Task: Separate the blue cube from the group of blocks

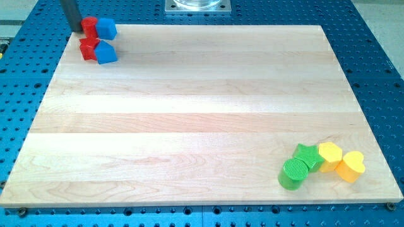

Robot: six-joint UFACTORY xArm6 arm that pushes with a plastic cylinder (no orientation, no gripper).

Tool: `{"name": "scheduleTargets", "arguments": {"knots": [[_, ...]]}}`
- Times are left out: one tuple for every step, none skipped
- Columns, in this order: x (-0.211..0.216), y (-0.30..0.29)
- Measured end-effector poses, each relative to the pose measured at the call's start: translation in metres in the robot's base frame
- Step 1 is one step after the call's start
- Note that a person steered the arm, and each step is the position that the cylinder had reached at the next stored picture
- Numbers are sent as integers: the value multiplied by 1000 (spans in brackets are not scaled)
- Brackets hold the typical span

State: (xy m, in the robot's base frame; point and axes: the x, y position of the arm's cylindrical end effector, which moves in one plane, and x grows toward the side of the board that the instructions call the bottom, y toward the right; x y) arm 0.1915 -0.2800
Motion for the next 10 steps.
{"name": "scheduleTargets", "arguments": {"knots": [[0,9],[24,37],[50,59],[14,64],[16,91],[33,114],[83,153],[71,164],[41,155],[41,131]]}}
